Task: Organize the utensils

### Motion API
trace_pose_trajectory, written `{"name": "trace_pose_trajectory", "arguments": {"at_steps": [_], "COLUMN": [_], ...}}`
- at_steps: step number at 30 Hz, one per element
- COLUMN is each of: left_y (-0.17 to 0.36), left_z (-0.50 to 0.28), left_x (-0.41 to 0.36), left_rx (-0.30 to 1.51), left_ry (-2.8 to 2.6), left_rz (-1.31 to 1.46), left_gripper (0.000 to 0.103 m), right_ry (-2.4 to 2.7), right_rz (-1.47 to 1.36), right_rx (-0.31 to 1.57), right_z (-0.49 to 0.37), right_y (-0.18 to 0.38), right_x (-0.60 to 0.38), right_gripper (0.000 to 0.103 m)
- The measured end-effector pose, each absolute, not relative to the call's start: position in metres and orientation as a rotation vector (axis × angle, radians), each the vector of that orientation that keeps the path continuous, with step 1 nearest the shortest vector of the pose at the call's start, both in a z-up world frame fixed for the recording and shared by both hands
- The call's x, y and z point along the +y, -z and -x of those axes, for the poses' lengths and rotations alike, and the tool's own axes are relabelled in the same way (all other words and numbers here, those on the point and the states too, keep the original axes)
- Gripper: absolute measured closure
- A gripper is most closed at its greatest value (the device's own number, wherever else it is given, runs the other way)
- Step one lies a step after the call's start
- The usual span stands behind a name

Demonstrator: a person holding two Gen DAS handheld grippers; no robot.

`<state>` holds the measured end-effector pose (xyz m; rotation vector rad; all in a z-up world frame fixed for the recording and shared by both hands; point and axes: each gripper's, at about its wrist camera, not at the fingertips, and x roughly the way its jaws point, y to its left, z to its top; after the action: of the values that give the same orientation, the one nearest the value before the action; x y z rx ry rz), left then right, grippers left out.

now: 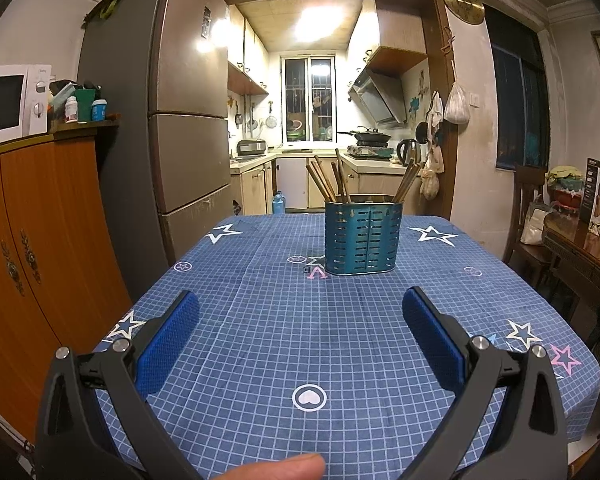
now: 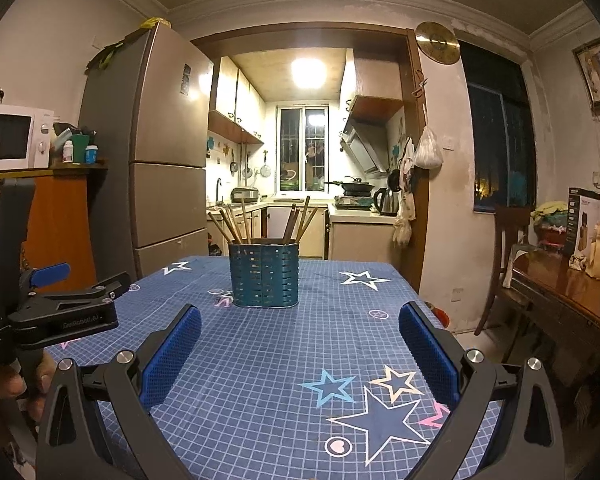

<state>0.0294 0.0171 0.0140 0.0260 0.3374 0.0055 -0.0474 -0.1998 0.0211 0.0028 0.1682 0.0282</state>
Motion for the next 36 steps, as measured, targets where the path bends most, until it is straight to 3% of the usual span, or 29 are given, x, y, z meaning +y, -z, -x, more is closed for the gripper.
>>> {"name": "trace_pose_trajectory", "arguments": {"at_steps": [26, 36], "left_y": [-0.017, -0.018], "left_z": [-0.027, -0.002], "left_x": [0.01, 0.007], "left_rx": [0.304, 0.134], "left_ry": [-0.006, -0.012], "left_rz": [-0.034, -0.024], "left_gripper": [0.005, 0.005], "right_ry": [-0.022, 0.01], "right_rz": [-0.021, 0.027], "right_rx": [0.147, 0.043], "right_z": [0.048, 0.045], "right_y": [-0.02, -0.013], "right_x": [-0.205, -0.194], "right_gripper": [0.005, 0.005]}}
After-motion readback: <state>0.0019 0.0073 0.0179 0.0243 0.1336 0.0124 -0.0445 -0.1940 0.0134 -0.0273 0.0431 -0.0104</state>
